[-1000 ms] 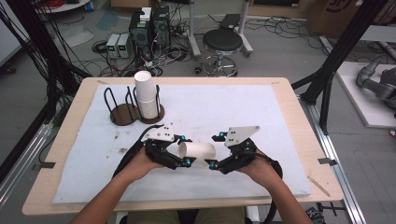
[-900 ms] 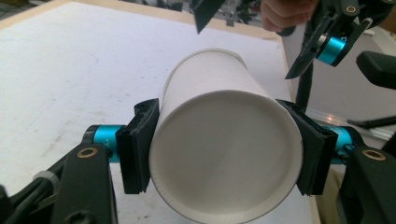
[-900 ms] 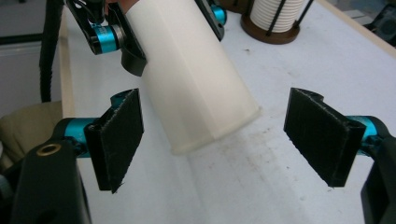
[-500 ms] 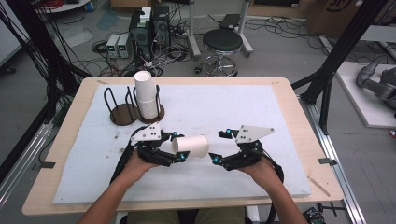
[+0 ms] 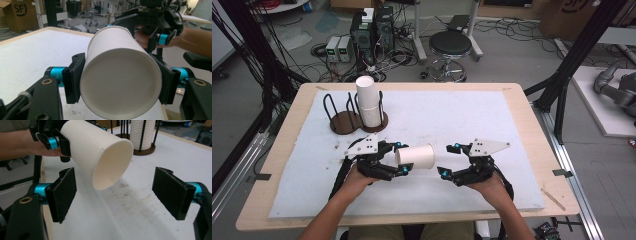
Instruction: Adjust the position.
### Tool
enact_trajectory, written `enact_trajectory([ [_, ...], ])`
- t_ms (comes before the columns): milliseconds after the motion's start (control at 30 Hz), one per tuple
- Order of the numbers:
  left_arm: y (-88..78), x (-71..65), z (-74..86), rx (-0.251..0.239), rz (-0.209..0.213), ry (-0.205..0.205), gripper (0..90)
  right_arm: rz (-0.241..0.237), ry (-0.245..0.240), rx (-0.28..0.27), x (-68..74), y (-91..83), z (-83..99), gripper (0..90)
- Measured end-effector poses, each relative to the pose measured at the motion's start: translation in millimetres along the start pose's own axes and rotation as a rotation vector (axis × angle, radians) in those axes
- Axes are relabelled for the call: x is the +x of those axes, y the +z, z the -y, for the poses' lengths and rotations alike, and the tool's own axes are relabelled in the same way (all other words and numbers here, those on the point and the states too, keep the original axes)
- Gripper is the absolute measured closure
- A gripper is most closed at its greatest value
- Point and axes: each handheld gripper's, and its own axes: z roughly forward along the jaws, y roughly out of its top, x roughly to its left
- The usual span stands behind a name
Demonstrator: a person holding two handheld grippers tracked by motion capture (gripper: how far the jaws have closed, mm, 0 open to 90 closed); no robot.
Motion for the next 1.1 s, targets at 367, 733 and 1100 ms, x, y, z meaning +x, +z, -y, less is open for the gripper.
enact_trajectory([
  [367,0.0,-2.5,2.0,-0.034,0.08,0.02,34.4,-0.056,-0.023,-0.006,4.4,4.0,7.4,20.1],
  [733,1.0,-6.3,1.8,-0.033,0.137,0.048,34.5,-0.132,-0.04,-0.006,6.9,12.7,7.6,20.1],
  [1100,5.0,-10.8,2.7,-0.031,0.183,0.056,34.5,-0.203,-0.04,-0.004,7.2,21.5,10.5,20.1],
])
